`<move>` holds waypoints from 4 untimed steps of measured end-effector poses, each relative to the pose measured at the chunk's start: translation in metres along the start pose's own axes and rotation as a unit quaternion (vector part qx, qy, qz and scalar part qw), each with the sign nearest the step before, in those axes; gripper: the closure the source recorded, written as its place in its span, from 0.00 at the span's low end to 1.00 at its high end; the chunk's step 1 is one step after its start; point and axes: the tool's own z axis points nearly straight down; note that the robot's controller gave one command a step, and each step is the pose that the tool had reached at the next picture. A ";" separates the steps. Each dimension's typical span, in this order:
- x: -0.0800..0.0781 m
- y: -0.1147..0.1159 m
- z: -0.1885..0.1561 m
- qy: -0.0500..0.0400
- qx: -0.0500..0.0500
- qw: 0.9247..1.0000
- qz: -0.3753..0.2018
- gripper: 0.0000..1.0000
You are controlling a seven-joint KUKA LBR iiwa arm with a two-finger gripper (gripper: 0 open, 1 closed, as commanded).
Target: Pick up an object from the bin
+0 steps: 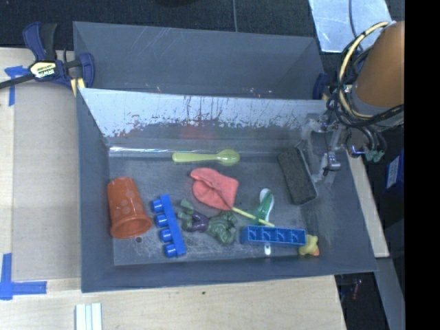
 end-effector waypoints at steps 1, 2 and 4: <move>-0.002 0.001 -0.005 -0.004 0.001 1.000 -0.002 0.00; 0.054 0.020 0.076 -0.005 0.001 0.998 -0.059 0.00; 0.118 0.099 0.085 -0.006 0.003 0.986 -0.164 0.00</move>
Offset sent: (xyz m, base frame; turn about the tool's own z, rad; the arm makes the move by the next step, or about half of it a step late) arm -0.0819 0.0295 -0.1164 -0.1758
